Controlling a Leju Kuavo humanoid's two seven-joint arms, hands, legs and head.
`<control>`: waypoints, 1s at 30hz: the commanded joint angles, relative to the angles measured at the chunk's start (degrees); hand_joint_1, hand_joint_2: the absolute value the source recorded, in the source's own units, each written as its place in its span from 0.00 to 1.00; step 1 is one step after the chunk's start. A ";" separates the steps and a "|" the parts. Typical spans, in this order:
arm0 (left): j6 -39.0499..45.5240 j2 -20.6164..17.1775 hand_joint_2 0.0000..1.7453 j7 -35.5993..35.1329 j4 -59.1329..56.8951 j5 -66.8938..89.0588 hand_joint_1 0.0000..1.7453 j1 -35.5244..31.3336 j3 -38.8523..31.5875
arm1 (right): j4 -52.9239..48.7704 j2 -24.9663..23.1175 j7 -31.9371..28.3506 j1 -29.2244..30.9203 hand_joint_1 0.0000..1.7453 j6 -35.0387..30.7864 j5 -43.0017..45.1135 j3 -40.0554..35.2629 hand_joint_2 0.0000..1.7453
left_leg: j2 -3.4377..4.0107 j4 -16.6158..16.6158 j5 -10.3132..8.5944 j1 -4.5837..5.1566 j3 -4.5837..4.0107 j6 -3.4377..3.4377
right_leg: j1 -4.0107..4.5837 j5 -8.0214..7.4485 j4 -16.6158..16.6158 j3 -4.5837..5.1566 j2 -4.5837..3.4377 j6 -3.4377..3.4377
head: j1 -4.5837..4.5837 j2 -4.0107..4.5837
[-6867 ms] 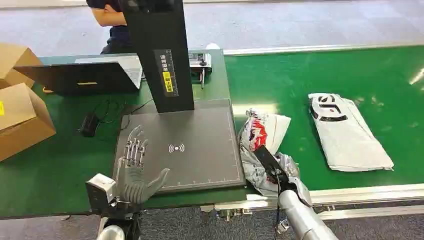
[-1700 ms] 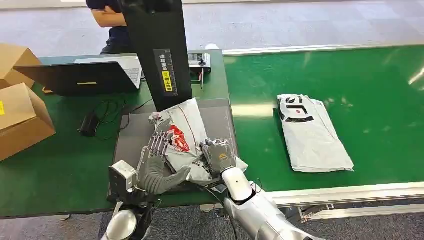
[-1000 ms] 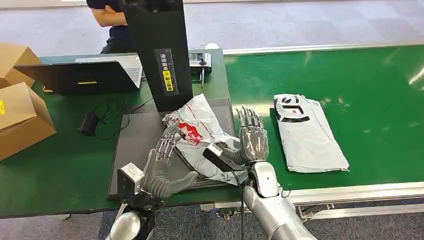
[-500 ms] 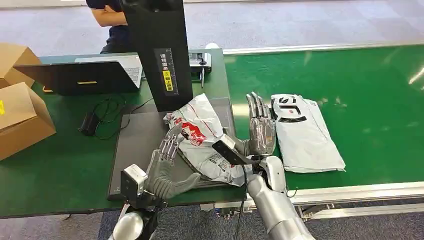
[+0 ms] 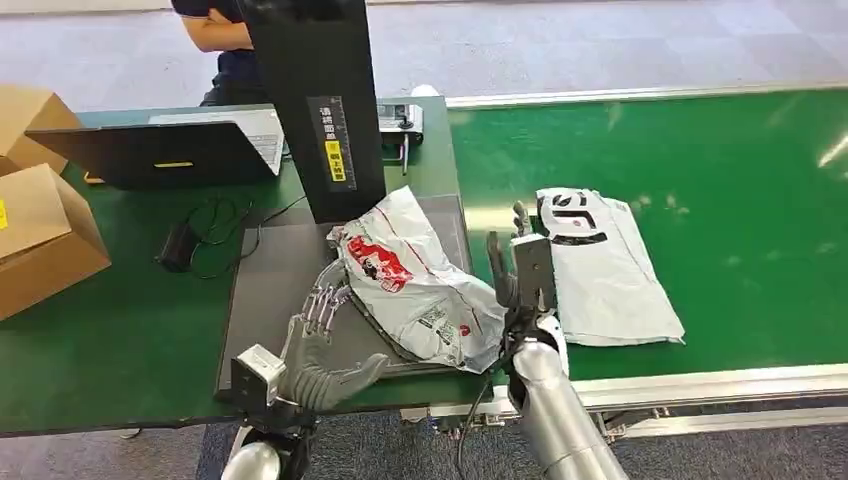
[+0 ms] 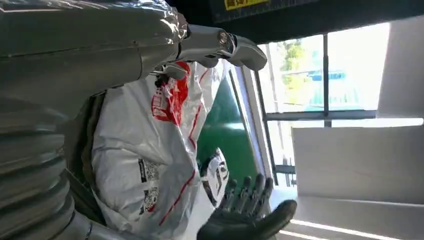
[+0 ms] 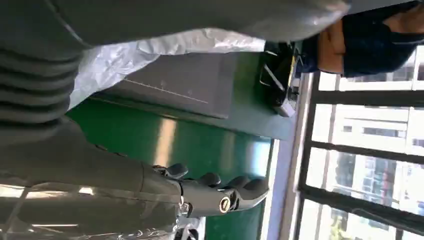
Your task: Moved the parcel from conveyor to table for the left to box.
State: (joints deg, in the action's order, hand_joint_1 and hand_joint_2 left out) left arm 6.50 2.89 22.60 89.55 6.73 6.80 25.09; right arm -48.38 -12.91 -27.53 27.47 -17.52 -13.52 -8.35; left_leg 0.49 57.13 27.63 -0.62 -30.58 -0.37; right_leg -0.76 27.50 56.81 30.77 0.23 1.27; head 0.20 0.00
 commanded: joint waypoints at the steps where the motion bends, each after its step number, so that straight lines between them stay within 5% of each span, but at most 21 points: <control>1: 2.17 -1.70 1.00 0.68 0.76 -0.12 0.00 1.94 -2.85 | -9.05 8.70 5.53 -5.74 0.00 13.07 7.70 -5.64 1.00 | -0.21 -0.11 -0.08 -0.02 0.06 0.02 | 0.03 -0.03 -0.14 -0.13 0.17 -0.04 | 0.00 0.00; 17: 2.32 -1.57 1.00 0.62 0.63 -0.08 0.00 1.76 -2.82 | -8.46 8.52 6.26 -5.44 0.00 14.93 8.19 -5.99 1.00 | -0.13 -0.04 -0.05 0.01 -0.02 0.01 | 0.01 -0.03 -0.03 0.00 0.08 -0.05 | 0.00 0.00; 18: 2.86 -1.72 1.00 0.72 0.63 -0.13 0.00 1.99 -3.29 | -9.78 8.99 6.34 -7.53 0.00 21.45 12.90 -4.62 1.00 | -0.12 -0.03 -0.04 0.01 -0.02 0.00 | 0.01 -0.02 -0.02 -0.01 0.08 -0.03 | 0.00 0.00; 20: 3.54 -1.61 1.00 0.89 1.27 -0.07 0.00 2.76 -4.20 | -14.55 10.21 5.50 -11.90 0.00 23.21 12.42 -4.05 1.00 | -0.25 -0.09 -0.06 -0.02 0.03 0.01 | 0.03 -0.01 -0.11 -0.11 0.21 -0.05 | 0.00 0.00; 25: 1.60 -1.43 1.00 0.77 5.19 2.24 0.00 3.57 -4.97 | -29.27 11.64 4.86 -22.11 0.00 14.61 2.61 -3.10 1.00 | -0.38 -0.02 -0.03 -0.02 -0.07 0.01 | 0.03 0.05 -0.06 -0.06 0.35 -0.05 | -0.02 0.00; 30: 2.09 -2.38 1.00 -2.24 6.79 4.84 0.00 3.19 -8.64 | -32.63 12.21 7.25 -25.39 0.00 15.72 -0.25 -2.33 1.00 | -0.23 -0.04 -0.04 0.00 -0.14 0.02 | 0.01 0.00 -0.04 0.08 0.17 -0.08 | -0.02 0.00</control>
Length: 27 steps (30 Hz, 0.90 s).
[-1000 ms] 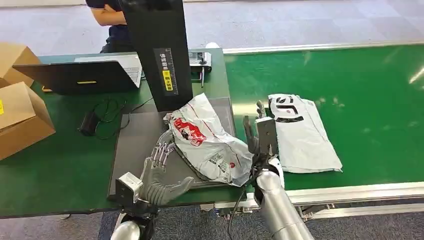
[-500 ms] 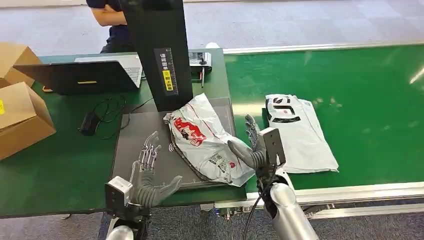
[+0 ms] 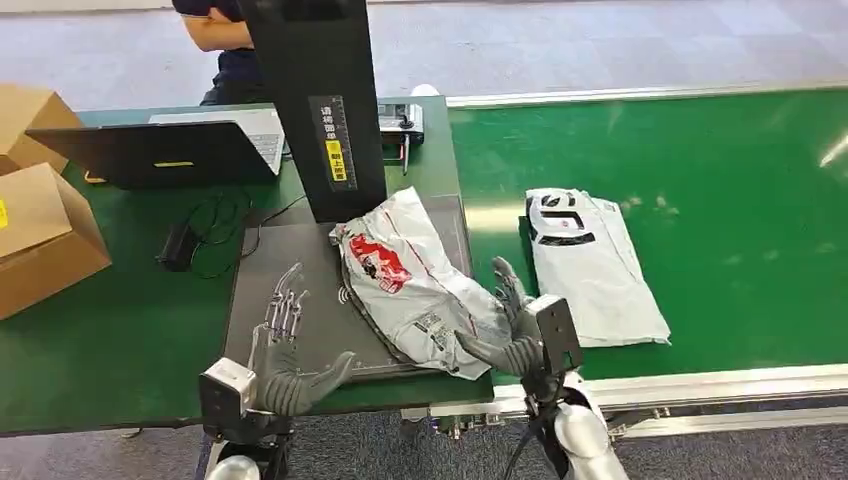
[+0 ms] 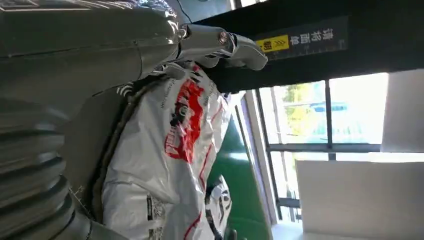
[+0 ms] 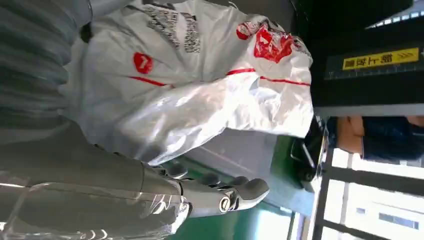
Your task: Moved the parcel from conveyor to table for the left to box.
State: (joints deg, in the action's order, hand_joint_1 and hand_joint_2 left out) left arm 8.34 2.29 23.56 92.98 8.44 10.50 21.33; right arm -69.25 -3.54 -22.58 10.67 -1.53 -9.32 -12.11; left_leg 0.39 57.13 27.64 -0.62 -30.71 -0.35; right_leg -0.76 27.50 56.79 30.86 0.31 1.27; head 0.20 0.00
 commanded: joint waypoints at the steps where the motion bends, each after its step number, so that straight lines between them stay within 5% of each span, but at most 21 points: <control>1: 0.68 -2.06 1.00 -3.45 3.02 5.31 0.00 -1.29 -5.15 | -12.16 2.78 1.83 -9.28 0.00 0.01 -4.37 1.57 1.00 | -0.11 -0.03 -0.04 -0.02 -0.02 0.01 | 0.02 -0.01 -0.02 -0.01 0.08 -0.06 | 0.00 0.00; 6: 4.72 -4.01 1.00 -11.87 -8.48 32.50 0.00 -14.16 -9.76 | -11.23 1.19 1.43 -8.60 0.00 1.67 -6.03 0.04 1.00 | -0.35 -0.13 -0.25 0.00 -0.06 -0.05 | 0.03 -0.10 -0.06 0.02 0.29 -0.13 | -0.02 0.00; 16: 4.54 -3.35 1.00 -11.26 -7.62 32.90 0.00 -13.00 -10.12 | -11.29 1.34 1.44 -8.57 0.00 1.69 -6.05 0.16 1.00 | -0.04 -0.09 -0.20 0.01 0.08 -0.08 | 0.01 -0.15 0.04 -0.01 0.02 -0.19 | 0.00 0.00; 22: 5.61 -11.82 1.00 -18.58 -15.56 46.02 0.00 -21.78 -11.01 | -10.60 1.72 1.40 -8.27 0.00 -0.90 -8.08 0.16 1.00 | -0.18 -0.11 -0.31 -0.02 -0.01 -0.13 | 0.04 -0.20 0.05 0.04 0.14 -0.26 | 0.00 0.00; 27: -1.88 -18.54 1.00 -22.35 -20.61 53.86 0.00 -25.85 -8.79 | -9.44 1.65 -0.49 -8.46 0.00 -2.82 -6.54 3.06 1.00 | -0.18 -0.15 -0.36 -0.01 0.04 -0.16 | 0.07 -0.23 0.04 0.03 0.14 -0.29 | 0.00 0.00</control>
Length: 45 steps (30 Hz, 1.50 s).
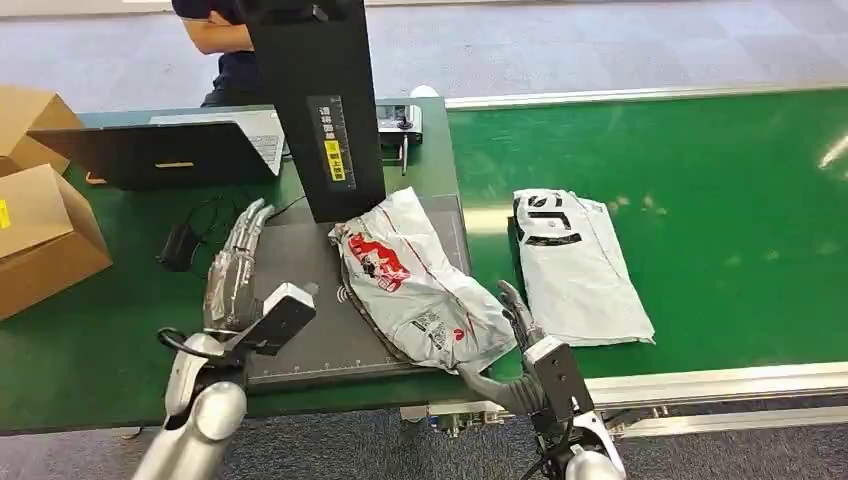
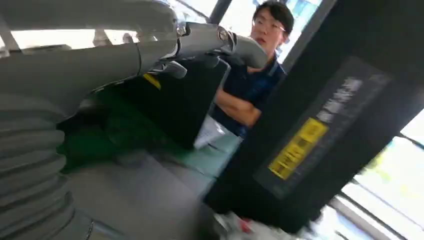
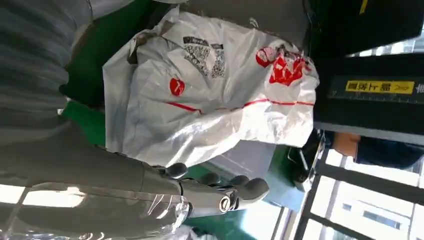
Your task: Moved the parcel from conveyor to table for the left to box.
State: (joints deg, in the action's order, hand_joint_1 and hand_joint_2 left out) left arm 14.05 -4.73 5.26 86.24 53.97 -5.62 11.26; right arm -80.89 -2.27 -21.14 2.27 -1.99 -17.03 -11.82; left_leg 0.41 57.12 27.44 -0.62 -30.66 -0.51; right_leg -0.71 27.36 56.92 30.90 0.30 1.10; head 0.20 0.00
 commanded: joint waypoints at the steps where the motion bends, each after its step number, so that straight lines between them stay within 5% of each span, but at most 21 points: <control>1: -9.57 -12.94 1.00 -5.73 -14.19 11.11 0.00 -10.39 2.34 | 2.23 0.44 -2.06 -0.12 0.00 -2.44 1.33 3.21 1.00 | -0.22 -0.20 -0.26 -0.02 -0.06 -0.06 | 0.04 -0.15 -0.10 0.05 0.15 -0.16 | -0.02 0.00; 3: -9.98 -15.85 1.00 -8.76 -16.14 17.19 0.00 -13.62 5.85 | 1.56 0.10 -2.58 -0.59 0.00 -1.86 1.10 3.44 1.00 | -0.11 -0.13 -0.19 -0.03 -0.03 -0.07 | 0.07 -0.12 -0.06 0.04 0.05 -0.15 | 0.00 0.00; 4: -18.90 -19.80 1.00 -3.39 -21.27 20.24 0.00 -19.76 12.72 | 1.92 -0.41 -2.88 -0.36 0.00 -1.28 0.73 3.24 1.00 | -0.16 -0.10 -0.19 -0.03 -0.06 -0.07 | 0.07 -0.09 -0.01 0.05 0.10 -0.14 | 0.00 0.00; 7: -21.72 -22.31 1.00 5.54 -32.09 17.93 0.00 -26.91 18.88 | 4.59 -0.74 -3.40 1.46 0.00 -0.84 0.53 1.86 1.00 | -0.42 0.04 -0.24 -0.09 -0.24 -0.09 | 0.13 -0.05 0.10 0.16 0.36 -0.15 | -0.02 0.00; 12: -16.10 -19.93 1.00 8.24 -41.36 22.13 0.00 -33.97 28.56 | 7.02 -0.98 -3.68 3.76 0.00 -0.92 0.77 -0.36 1.00 | -0.16 -0.06 -0.32 -0.03 -0.17 -0.09 | 0.06 -0.16 0.10 0.17 0.13 -0.17 | -0.02 0.00; 17: -3.62 -25.62 1.00 16.79 -30.62 15.98 0.00 -31.22 31.92 | 9.86 -0.48 -3.79 7.00 0.00 0.57 2.87 -3.11 1.00 | 0.21 0.03 -0.21 -0.08 -0.25 -0.12 | 0.09 -0.19 0.18 0.36 -0.23 -0.20 | 0.00 0.00; 25: 9.13 -10.88 1.00 16.44 -27.28 12.72 0.00 -32.42 35.51 | 10.56 0.22 -4.67 7.05 0.00 -0.77 4.66 -3.51 1.00 | -0.40 -0.03 -0.35 0.00 -0.32 -0.06 | 0.03 -0.14 0.06 0.24 0.40 -0.15 | -0.02 0.00; 28: 10.66 -9.63 1.00 13.13 -22.04 14.17 0.00 -31.52 34.89 | 9.64 0.11 -4.57 6.40 0.00 -1.09 4.84 -3.48 1.00 | -0.48 0.04 -0.36 0.00 -0.44 -0.02 | 0.02 -0.16 0.08 0.30 0.46 -0.13 | 0.00 0.00; 37: 5.07 -8.30 1.00 12.66 -26.30 12.36 0.00 -34.21 33.24 | 10.05 0.04 -4.38 6.32 0.00 -1.21 4.36 -4.06 1.00 | -0.21 0.03 -0.34 0.00 -0.37 -0.12 | 0.05 -0.23 0.13 0.38 0.17 -0.18 | -0.02 0.00; 45: -20.37 -0.09 1.00 11.63 -55.24 5.82 0.00 -52.14 35.35 | 7.54 -0.46 -4.05 3.93 0.00 -1.80 2.69 -2.40 1.00 | -0.36 0.14 -0.41 -0.05 -0.47 -0.15 | 0.11 -0.23 0.20 0.41 0.35 -0.14 | -0.02 0.00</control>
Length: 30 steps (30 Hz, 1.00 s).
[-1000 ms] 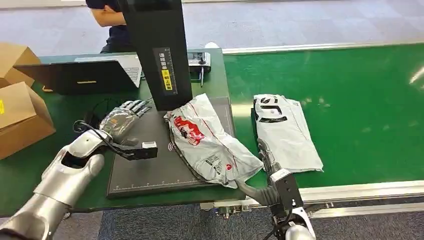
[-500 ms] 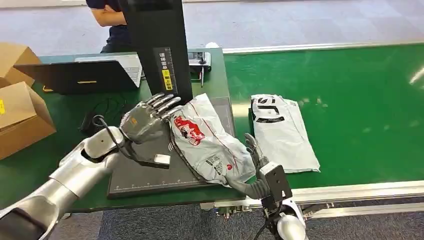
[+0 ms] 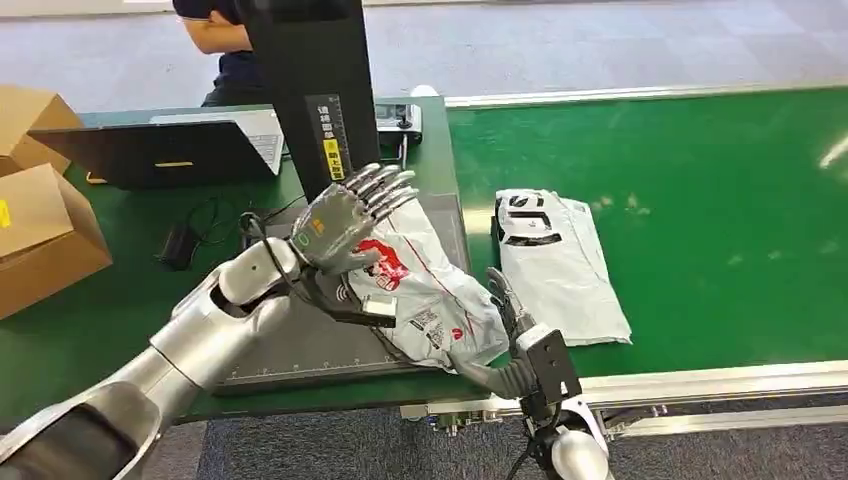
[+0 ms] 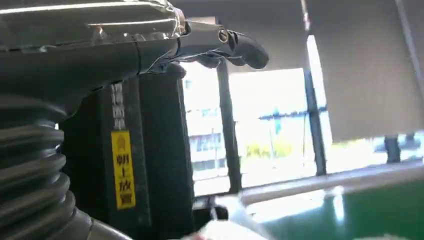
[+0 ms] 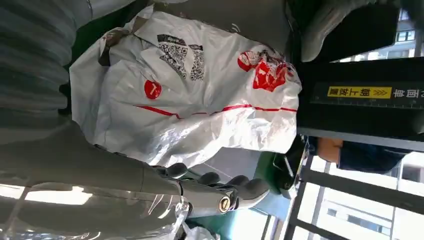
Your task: Moved the parcel from conveyor to table for the left to box.
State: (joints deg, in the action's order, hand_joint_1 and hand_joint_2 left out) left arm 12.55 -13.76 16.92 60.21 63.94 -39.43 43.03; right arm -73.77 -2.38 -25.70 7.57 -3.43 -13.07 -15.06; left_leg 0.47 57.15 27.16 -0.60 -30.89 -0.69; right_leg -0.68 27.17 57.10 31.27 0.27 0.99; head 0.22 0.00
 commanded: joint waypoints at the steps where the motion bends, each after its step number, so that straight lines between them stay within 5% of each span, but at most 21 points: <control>1: -20.07 9.14 1.00 -0.08 -30.24 -4.51 0.00 -19.13 3.77 | 0.17 -0.53 0.86 -1.35 0.00 -0.31 -1.54 1.00 1.00 | -0.41 0.10 -0.17 -0.07 -0.29 0.05 | 0.08 -0.10 0.00 0.09 0.35 -0.04 | 0.00 0.00; 15: -35.94 7.29 1.00 7.18 -31.65 -11.72 0.00 -20.74 7.91 | 2.28 -1.12 1.51 0.59 0.00 0.15 -1.57 0.35 1.00 | -0.05 0.04 -0.13 -0.02 -0.19 0.04 | 0.03 -0.16 0.03 0.15 -0.01 -0.04 | -0.04 0.00; 23: -33.66 6.54 1.00 11.02 -29.32 -14.16 0.00 -15.96 12.61 | 3.53 -1.23 1.21 1.61 0.00 -0.21 -0.70 -0.17 1.00 | 0.02 -0.11 -0.14 0.02 -0.04 0.05 | -0.03 -0.18 -0.08 0.01 -0.08 -0.03 | -0.02 0.00; 30: -35.64 10.30 1.00 9.30 -33.37 -16.44 0.00 -13.11 18.27 | 5.90 -2.21 1.11 4.09 0.00 -0.40 -0.25 -0.92 1.00 | -0.01 -0.14 -0.19 0.01 -0.06 0.05 | -0.02 -0.23 -0.14 0.01 -0.06 -0.05 | -0.02 0.00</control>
State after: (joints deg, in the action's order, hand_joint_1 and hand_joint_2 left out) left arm -21.75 -7.52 28.35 33.62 48.94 -53.35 52.68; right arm -73.22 -3.02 -24.65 8.00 -3.58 -13.88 -15.08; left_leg 0.50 57.15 27.10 -0.59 -30.96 -0.67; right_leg -0.72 27.07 57.12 31.30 0.23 1.00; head 0.20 0.00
